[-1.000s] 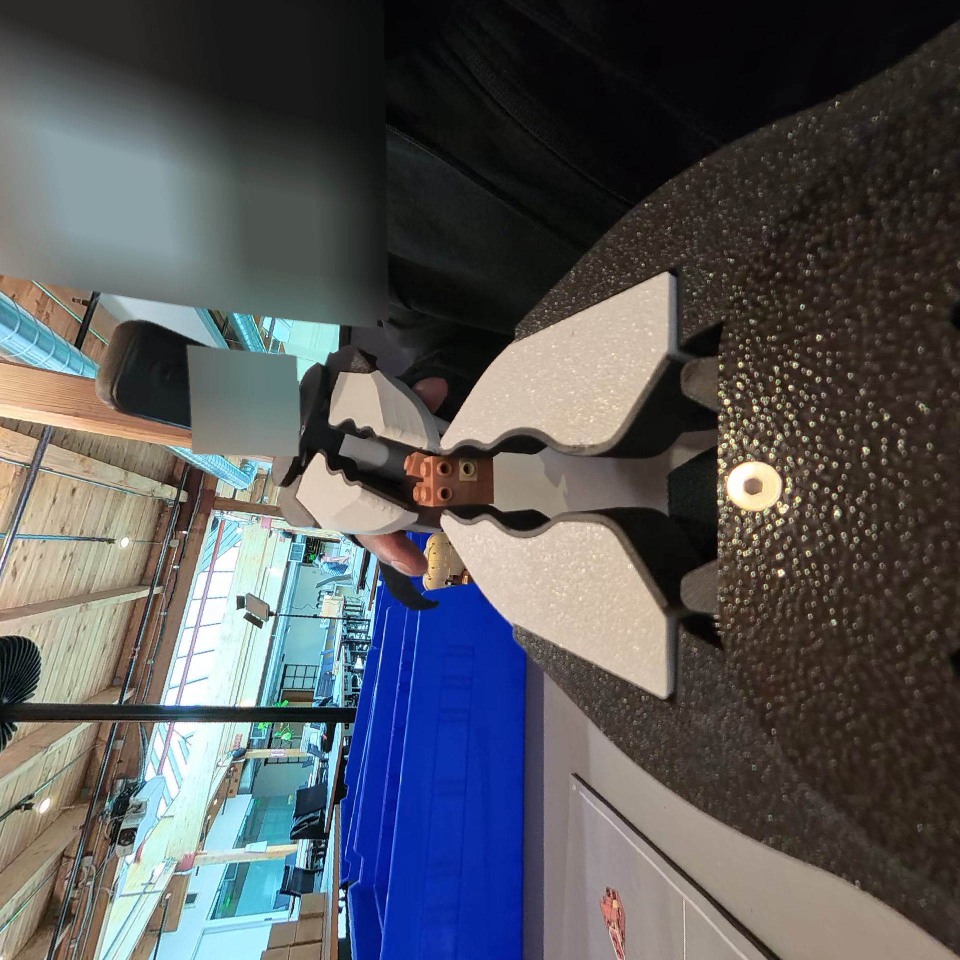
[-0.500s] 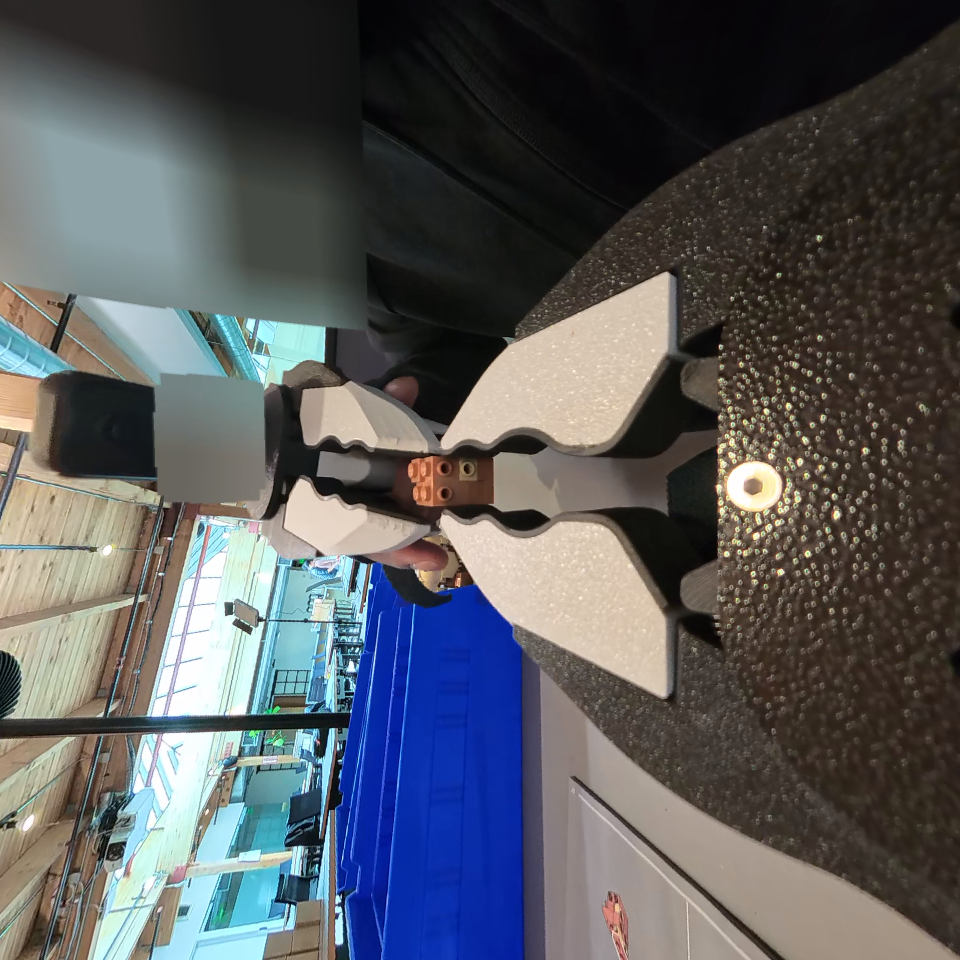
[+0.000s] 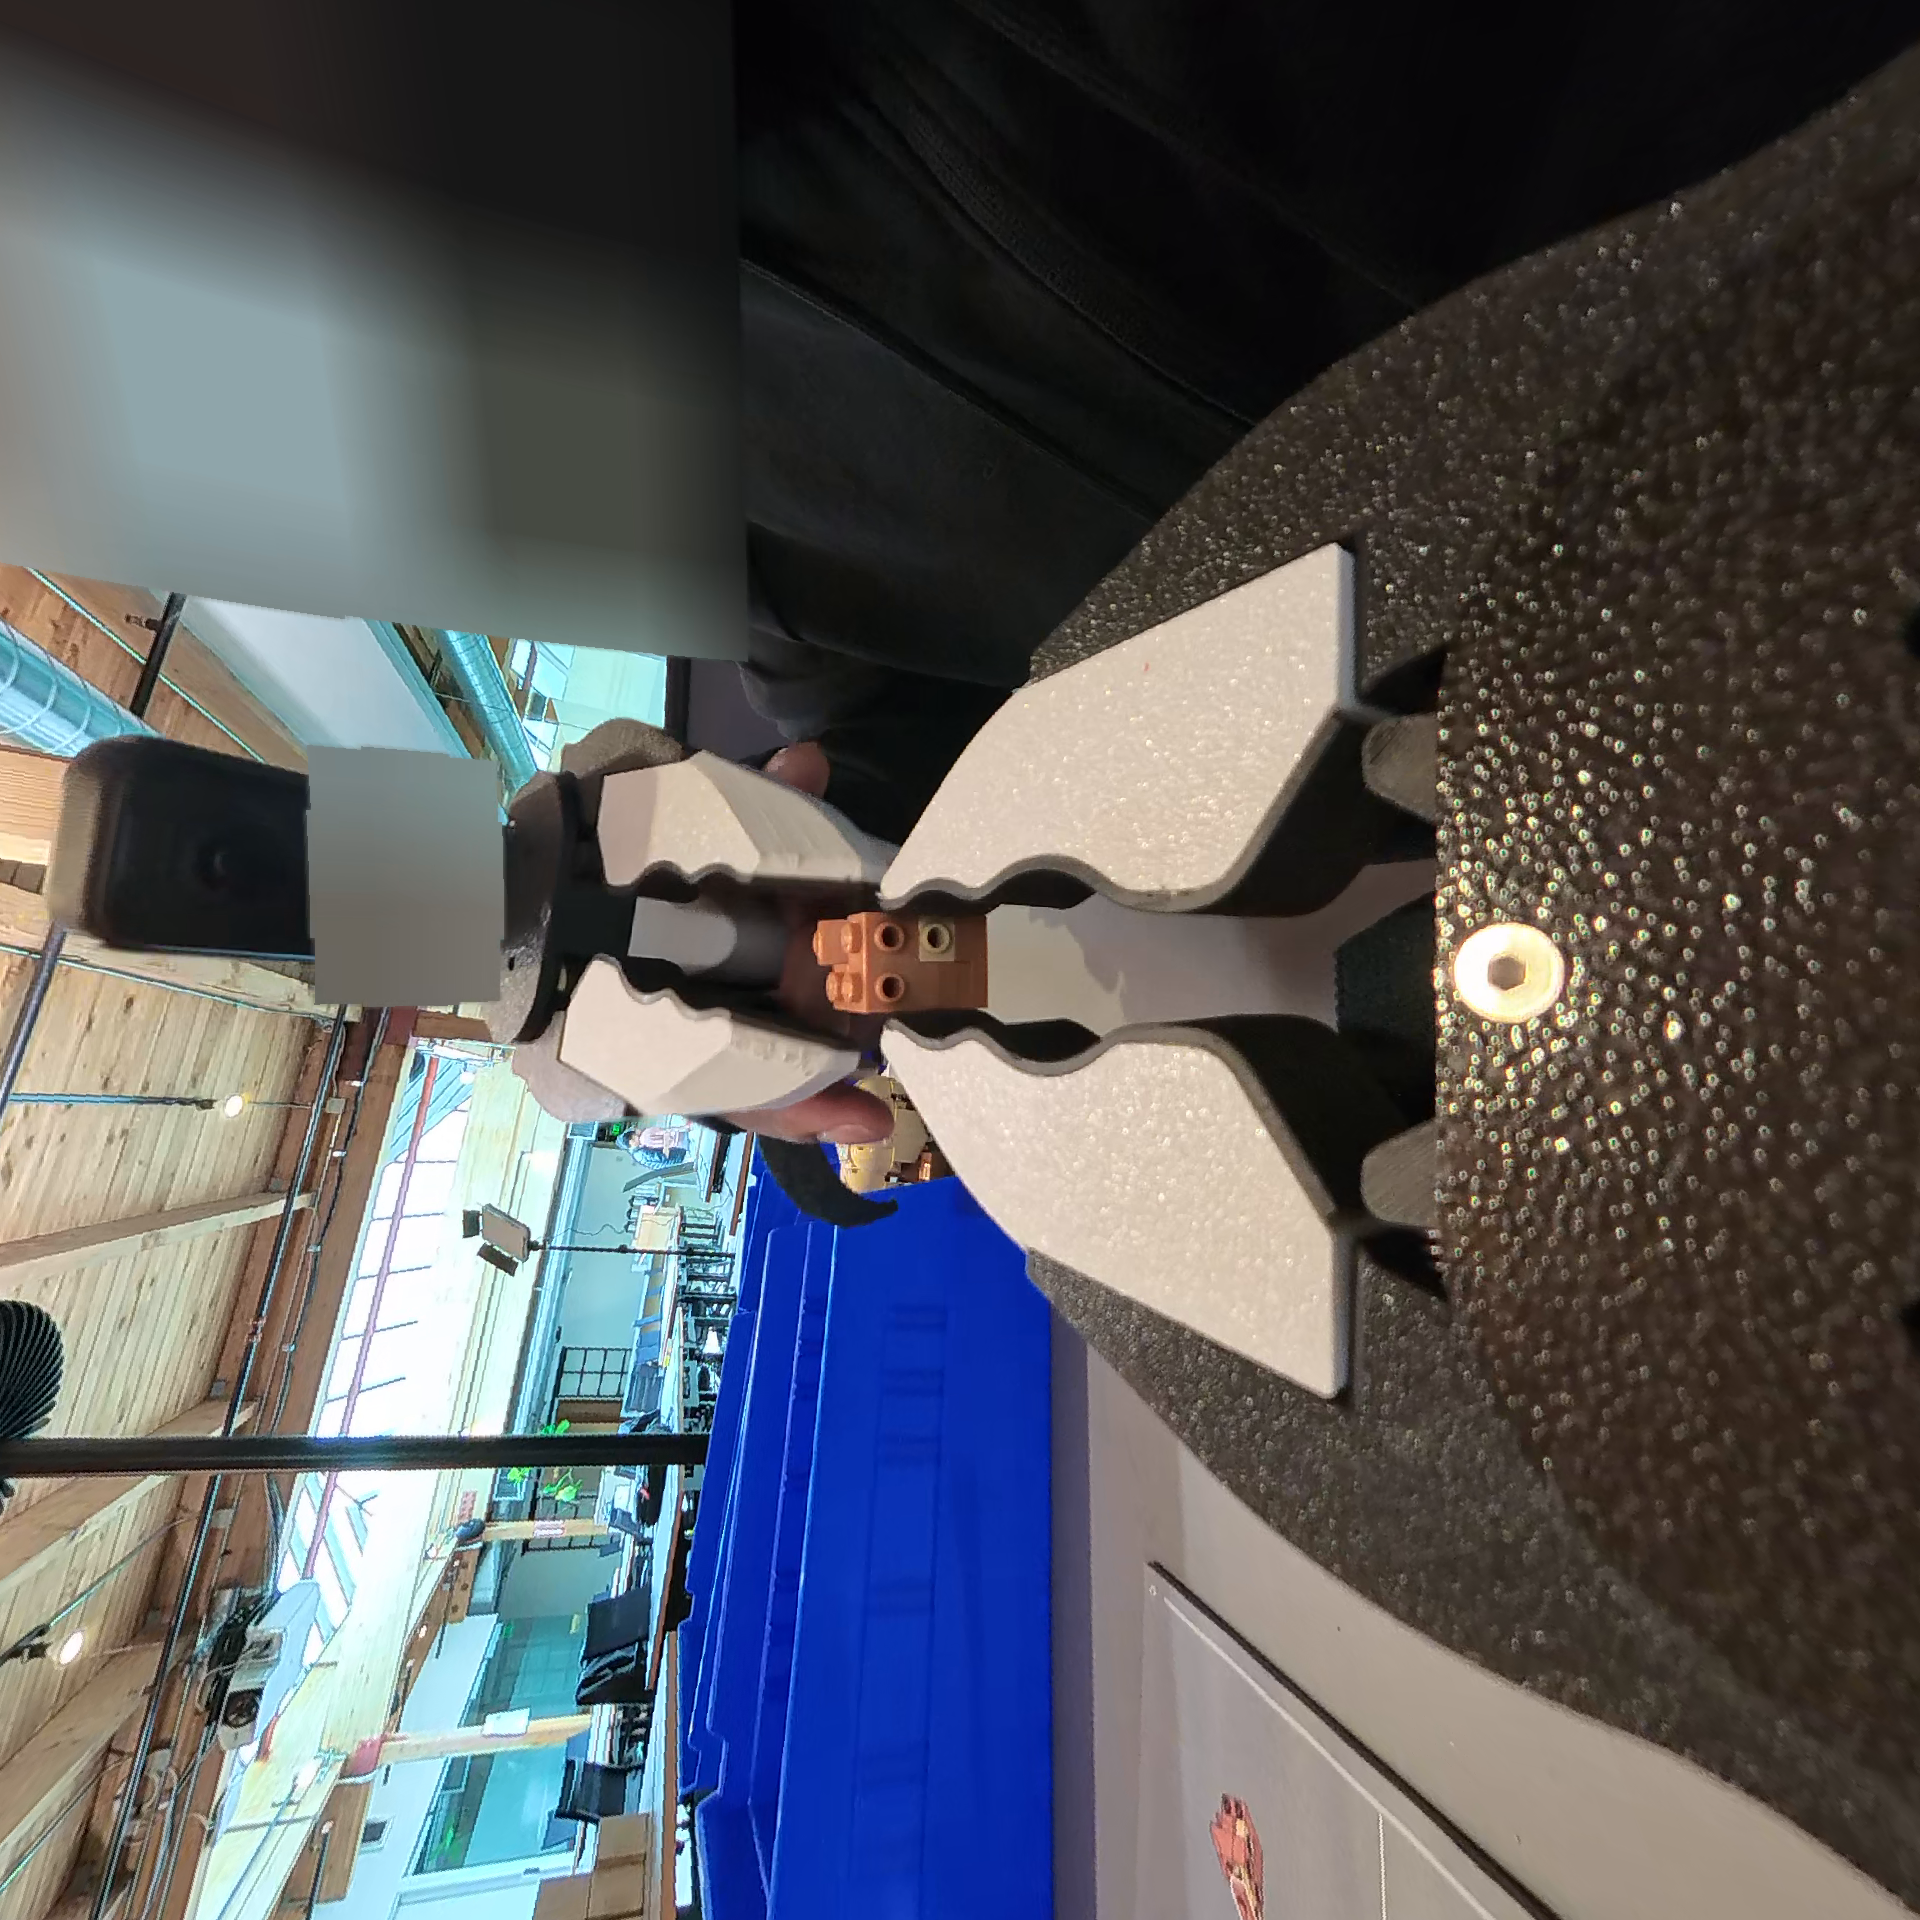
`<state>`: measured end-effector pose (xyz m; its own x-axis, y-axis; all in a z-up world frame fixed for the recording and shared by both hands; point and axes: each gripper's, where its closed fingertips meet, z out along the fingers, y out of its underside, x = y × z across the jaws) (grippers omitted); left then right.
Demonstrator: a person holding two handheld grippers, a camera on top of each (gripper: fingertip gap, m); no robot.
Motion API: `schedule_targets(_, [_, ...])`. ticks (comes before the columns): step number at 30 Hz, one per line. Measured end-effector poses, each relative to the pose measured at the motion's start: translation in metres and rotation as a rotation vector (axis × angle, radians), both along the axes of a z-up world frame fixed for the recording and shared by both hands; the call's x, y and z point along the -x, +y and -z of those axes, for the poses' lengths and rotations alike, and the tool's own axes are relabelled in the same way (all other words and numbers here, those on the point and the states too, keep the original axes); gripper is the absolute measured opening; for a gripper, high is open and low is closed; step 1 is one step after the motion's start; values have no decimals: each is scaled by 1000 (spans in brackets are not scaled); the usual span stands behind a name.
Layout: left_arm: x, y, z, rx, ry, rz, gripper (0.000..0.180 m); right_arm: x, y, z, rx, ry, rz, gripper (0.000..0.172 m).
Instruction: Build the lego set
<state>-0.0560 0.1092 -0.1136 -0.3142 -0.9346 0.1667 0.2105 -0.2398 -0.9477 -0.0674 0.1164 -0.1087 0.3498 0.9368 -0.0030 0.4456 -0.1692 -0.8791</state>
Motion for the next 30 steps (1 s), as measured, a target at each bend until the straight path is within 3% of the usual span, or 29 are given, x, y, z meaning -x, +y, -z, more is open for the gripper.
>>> schedule_targets(10, [1, 2, -1, 18, -7, -4, 16, 2, 1, -1, -30, 16, -13, 23])
schedule_targets(15, [3, 6, -3, 42, -24, -8, 16, 4, -1, -8, -92, 32, -32, 30])
schedule_targets(21, [7, 13, -7, 85, -51, -19, 16, -7, 0, -27, -399, 36, -18, 29])
schedule_targets(25, [8, 15, -7, 102, -59, -21, 16, -9, -3, -21, -620, -20, -38, 29])
schedule_targets(30, [7, 16, -7, 110, -57, -27, 16, -6, 3, -13, -739, -30, -36, 29])
